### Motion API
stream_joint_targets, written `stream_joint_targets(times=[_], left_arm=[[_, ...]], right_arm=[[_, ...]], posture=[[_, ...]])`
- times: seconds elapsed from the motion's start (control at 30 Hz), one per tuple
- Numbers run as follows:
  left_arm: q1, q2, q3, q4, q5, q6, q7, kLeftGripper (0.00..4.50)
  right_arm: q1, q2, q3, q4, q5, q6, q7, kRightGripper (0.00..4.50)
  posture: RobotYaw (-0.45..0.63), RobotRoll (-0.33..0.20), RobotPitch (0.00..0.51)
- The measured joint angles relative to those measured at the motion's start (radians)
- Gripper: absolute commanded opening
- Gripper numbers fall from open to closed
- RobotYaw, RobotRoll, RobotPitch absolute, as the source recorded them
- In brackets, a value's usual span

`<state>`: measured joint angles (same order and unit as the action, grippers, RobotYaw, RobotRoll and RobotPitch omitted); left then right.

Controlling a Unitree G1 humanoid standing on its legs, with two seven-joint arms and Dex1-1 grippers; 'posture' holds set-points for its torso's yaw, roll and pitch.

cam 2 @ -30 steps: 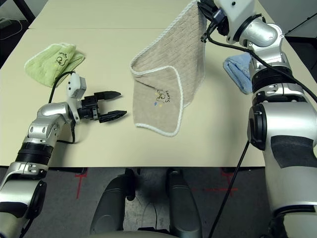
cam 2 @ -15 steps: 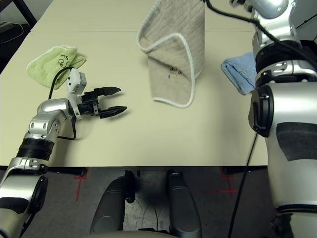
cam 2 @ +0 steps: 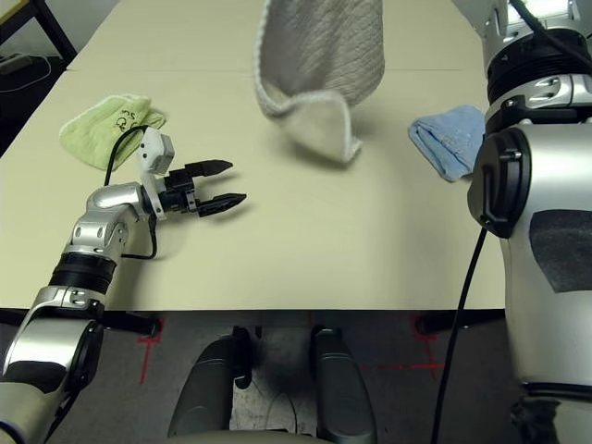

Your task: Fold the towel and set it aside.

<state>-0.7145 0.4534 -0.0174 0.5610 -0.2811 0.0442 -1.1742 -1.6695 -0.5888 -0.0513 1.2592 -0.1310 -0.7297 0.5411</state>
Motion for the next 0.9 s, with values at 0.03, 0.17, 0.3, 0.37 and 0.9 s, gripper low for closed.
stream_joint_targets(times=[0.03, 0.17, 0.3, 0.37, 0.9], left_arm=[[-0.005, 0.000, 0.001, 0.000, 0.000, 0.003, 0.000, 4.50], [-0.014, -0.003, 0.005, -0.014, -0.005, 0.055, 0.015, 4.50], [-0.041, -0.015, 0.005, -0.053, -0.001, 0.104, 0.064, 4.50], [-0.059, -0.018, -0.004, -0.072, 0.018, 0.112, 0.100, 4.50], [0.081, -0.070, -0.162, -0.551, 0.106, 0.505, 0.360, 4.50]], right_arm=[[0.000, -0.002, 0.001, 0.000, -0.006, 0.007, -0.008, 0.04], [0.000, -0.004, 0.001, 0.002, -0.013, 0.027, -0.015, 0.04], [0.000, -0.001, 0.001, 0.003, -0.021, 0.047, -0.020, 0.04], [0.000, 0.005, 0.003, 0.003, -0.025, 0.062, -0.022, 0.04], [0.007, 0.046, 0.011, 0.003, -0.045, 0.113, -0.029, 0.04]], posture=[[0.01, 0.000, 0.132], [0.02, 0.000, 0.137], [0.02, 0.000, 0.148], [0.02, 0.000, 0.154], [0.04, 0.000, 0.178]])
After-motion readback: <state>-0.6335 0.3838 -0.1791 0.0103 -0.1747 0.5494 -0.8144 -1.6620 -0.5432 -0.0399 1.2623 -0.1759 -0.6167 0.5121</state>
